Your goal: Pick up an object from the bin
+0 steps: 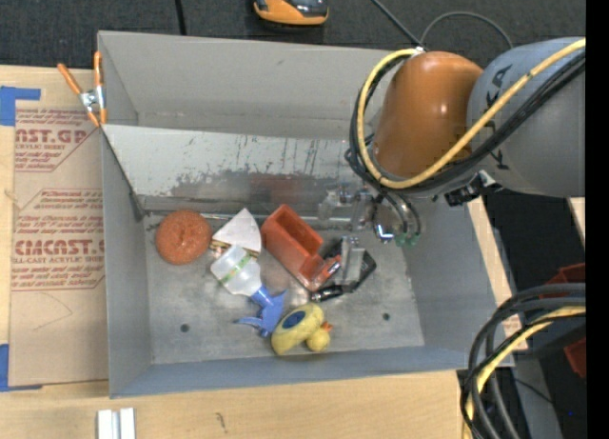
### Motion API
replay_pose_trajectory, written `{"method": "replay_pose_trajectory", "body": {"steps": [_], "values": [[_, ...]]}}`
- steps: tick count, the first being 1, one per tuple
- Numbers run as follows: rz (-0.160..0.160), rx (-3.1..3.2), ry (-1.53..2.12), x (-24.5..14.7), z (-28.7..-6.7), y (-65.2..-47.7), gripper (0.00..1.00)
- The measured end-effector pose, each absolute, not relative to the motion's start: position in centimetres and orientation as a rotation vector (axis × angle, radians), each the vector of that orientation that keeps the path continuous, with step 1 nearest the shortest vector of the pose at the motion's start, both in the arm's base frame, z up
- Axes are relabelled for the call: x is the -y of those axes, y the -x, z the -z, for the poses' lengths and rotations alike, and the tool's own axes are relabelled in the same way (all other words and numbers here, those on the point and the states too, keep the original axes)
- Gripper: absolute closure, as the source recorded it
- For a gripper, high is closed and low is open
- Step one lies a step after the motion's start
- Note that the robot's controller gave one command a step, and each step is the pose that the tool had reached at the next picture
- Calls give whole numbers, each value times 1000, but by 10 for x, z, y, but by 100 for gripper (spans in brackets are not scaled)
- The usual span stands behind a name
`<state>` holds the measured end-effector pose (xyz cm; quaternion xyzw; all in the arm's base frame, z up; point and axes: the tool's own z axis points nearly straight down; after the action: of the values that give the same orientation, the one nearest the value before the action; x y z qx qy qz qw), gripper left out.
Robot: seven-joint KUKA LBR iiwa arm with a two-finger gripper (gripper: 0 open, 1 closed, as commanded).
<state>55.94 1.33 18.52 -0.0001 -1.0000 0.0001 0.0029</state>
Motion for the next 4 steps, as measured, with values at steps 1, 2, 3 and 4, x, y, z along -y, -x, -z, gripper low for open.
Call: {"method": "replay_pose_trajectory", "body": {"steps": [1, 2, 3, 4], "values": [[0, 3143, 0, -13, -189, -561, 0], [1, 3143, -167, -6, -188, -546, 0], [-1, 3096, -540, 2, -158, -534, 0], [0, 3091, -571, 0, -148, -535, 0]]}}
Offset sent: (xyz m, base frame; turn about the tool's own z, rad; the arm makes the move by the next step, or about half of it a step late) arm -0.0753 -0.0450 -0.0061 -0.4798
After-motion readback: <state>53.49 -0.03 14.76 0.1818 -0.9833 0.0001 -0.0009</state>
